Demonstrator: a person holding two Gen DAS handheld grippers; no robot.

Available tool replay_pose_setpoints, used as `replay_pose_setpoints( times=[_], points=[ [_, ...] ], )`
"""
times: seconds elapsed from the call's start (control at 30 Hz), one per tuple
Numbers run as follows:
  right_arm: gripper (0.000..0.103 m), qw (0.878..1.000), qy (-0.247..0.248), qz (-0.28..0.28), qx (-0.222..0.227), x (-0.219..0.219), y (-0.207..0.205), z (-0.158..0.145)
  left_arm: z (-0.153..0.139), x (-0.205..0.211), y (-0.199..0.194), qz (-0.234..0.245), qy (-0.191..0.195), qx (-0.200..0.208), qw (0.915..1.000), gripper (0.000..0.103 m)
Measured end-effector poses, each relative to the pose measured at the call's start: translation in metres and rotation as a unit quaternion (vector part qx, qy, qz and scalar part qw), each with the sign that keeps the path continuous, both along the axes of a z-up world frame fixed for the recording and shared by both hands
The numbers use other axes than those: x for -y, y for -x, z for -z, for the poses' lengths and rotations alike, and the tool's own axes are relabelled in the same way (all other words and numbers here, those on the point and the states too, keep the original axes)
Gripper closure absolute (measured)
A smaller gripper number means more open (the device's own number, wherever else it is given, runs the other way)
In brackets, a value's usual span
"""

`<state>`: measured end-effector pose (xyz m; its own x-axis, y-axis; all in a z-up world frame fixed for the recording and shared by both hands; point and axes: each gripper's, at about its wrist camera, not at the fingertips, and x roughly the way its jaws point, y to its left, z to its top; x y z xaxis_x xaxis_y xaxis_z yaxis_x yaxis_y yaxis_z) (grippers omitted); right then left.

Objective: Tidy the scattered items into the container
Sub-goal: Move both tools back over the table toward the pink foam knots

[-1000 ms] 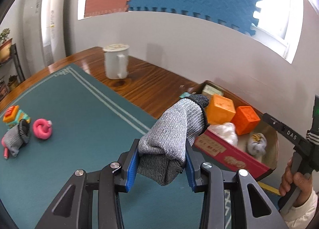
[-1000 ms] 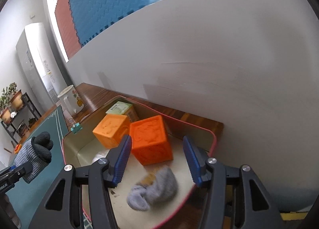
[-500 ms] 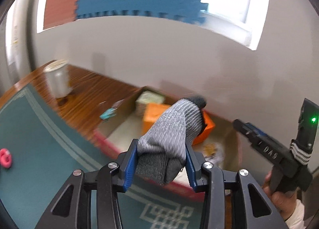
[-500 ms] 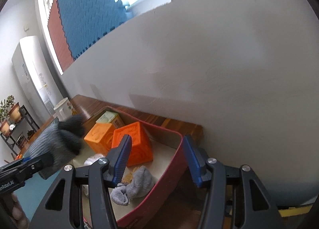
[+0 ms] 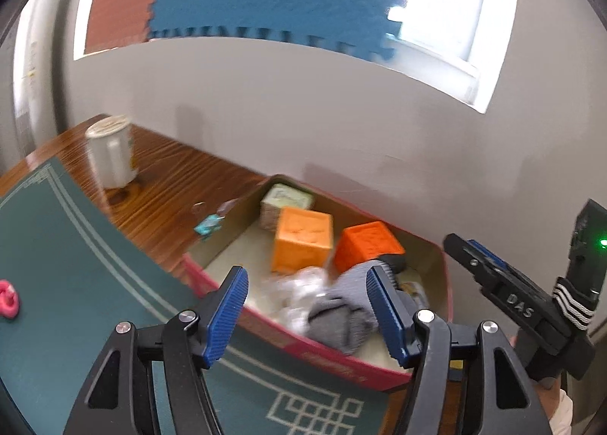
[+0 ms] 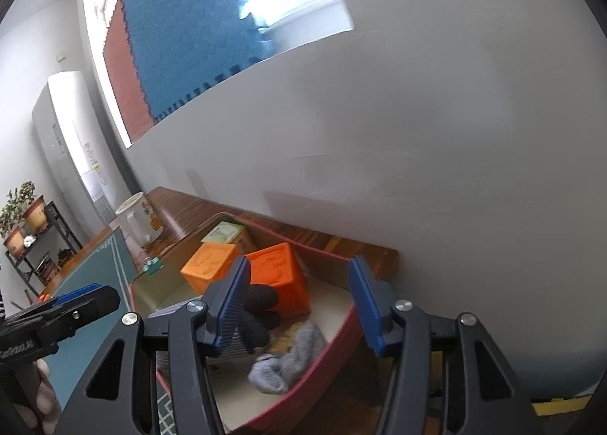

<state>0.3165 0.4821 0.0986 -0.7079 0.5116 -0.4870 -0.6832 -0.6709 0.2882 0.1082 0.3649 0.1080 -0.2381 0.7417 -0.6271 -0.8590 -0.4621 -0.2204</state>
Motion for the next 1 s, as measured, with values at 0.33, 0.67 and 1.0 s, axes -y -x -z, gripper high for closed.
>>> replay_pose_setpoints(
  times=[0.33,0.67,1.0],
  points=[
    [0.045,0.998,-0.004,-0.060,0.005,0.036,0.042,-0.002,0.010,0.055,0.044,-0.077,0.004,0.010,0.9970,0.037],
    [0.038,0.992,-0.012,-0.129,0.012,0.089,0.091,-0.003,0.031,0.148,0.092,-0.180,0.018,0.025,0.9833,0.035],
    [0.034,0.977,-0.008,-0.212,0.035,0.148,0.151,0.009,0.054,0.265,0.142,-0.308,0.029,0.039,0.9502,0.035]
  ],
)
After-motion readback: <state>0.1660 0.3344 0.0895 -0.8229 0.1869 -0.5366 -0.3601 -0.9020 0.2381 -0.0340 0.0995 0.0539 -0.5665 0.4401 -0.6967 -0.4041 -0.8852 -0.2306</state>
